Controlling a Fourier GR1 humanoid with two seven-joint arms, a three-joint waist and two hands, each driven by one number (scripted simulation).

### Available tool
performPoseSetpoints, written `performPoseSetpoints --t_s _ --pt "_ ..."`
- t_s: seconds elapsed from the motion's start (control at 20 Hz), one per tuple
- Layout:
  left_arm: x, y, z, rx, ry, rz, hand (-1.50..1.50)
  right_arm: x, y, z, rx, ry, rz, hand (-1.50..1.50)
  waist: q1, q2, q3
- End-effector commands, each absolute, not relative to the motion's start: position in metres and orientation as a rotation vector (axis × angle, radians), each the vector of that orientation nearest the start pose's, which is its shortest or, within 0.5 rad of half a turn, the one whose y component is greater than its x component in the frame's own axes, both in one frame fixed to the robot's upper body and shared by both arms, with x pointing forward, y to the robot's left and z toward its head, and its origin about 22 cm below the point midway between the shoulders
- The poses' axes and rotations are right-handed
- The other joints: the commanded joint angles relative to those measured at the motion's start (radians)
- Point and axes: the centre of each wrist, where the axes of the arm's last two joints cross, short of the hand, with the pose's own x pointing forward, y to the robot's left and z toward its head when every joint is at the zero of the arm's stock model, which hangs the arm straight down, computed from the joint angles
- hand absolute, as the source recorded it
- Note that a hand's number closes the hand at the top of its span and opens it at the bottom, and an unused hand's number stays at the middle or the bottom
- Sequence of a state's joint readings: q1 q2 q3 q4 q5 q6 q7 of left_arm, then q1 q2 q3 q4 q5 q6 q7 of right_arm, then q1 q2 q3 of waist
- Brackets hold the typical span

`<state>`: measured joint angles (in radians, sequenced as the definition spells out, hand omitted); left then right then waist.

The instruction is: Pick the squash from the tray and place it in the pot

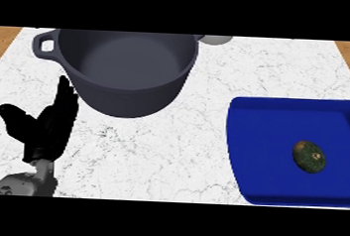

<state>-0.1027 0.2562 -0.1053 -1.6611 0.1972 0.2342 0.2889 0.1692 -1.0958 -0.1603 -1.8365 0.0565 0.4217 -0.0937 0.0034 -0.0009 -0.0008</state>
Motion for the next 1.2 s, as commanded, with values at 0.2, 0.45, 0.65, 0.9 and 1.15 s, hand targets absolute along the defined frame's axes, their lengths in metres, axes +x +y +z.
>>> performPoseSetpoints --t_s 0.2,0.45,0.65,0.9,1.15 --pt "0.265 0.209 0.053 0.013 -1.479 -0.008 0.00 0.209 -0.380 0.165 -0.619 -1.170 1.304 -1.50 -0.009 0.001 0.001" --pt "0.272 0.222 0.066 0.020 -1.487 -0.011 0.00 0.215 -0.386 0.151 -0.649 -1.163 1.293 -1.50 -0.007 0.001 0.001" --pt "0.276 0.225 0.054 0.032 -1.461 -0.017 0.00 0.210 -0.362 0.133 -0.630 -1.206 1.252 -1.50 -0.011 0.001 0.000" --pt "0.253 0.219 0.054 0.016 -1.485 0.001 0.00 0.203 -0.372 0.137 -0.603 -1.237 1.228 -1.50 -0.011 -0.001 0.001" --pt "0.266 0.251 0.066 0.014 -1.481 -0.007 0.00 0.213 -0.347 0.140 -0.641 -1.175 1.209 -1.50 -0.006 0.000 0.000"
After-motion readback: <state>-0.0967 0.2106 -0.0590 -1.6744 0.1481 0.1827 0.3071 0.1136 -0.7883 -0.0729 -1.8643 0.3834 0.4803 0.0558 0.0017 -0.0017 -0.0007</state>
